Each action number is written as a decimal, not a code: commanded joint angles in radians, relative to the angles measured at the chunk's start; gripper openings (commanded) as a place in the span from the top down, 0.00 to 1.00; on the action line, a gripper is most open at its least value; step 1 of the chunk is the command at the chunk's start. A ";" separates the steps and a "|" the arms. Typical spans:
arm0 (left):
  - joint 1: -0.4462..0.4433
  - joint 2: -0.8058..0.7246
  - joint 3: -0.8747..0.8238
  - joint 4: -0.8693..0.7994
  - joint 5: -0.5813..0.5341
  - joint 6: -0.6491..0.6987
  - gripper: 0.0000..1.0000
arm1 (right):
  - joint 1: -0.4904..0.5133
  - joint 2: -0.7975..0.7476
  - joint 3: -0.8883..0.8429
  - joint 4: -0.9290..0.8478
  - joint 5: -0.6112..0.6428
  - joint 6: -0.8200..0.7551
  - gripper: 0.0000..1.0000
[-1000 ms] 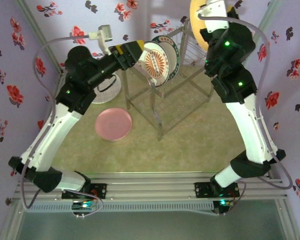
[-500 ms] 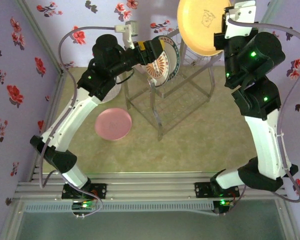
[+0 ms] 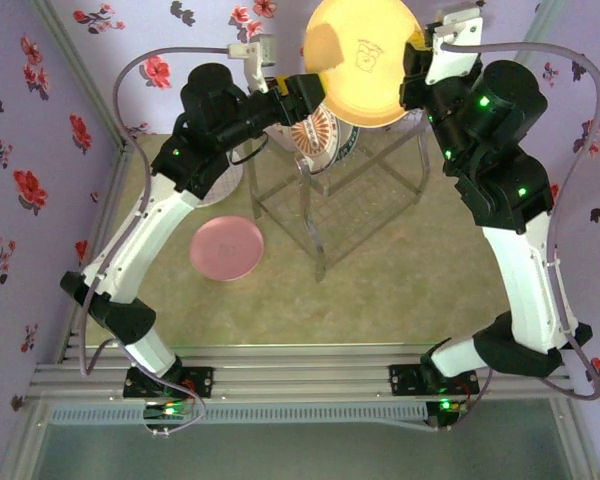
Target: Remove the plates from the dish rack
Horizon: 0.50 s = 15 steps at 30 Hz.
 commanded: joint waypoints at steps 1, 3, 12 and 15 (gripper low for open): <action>-0.007 0.027 0.045 -0.037 -0.009 0.013 0.46 | -0.012 -0.001 0.020 0.033 -0.056 0.066 1.00; -0.007 0.032 0.050 -0.039 -0.009 0.006 0.53 | -0.014 -0.001 0.020 0.030 -0.064 0.078 1.00; -0.007 0.023 0.050 -0.046 -0.012 -0.016 0.99 | -0.024 0.006 0.018 0.010 -0.100 0.111 1.00; -0.003 0.013 0.051 -0.052 -0.010 -0.030 1.00 | -0.029 0.010 0.021 0.001 -0.125 0.120 1.00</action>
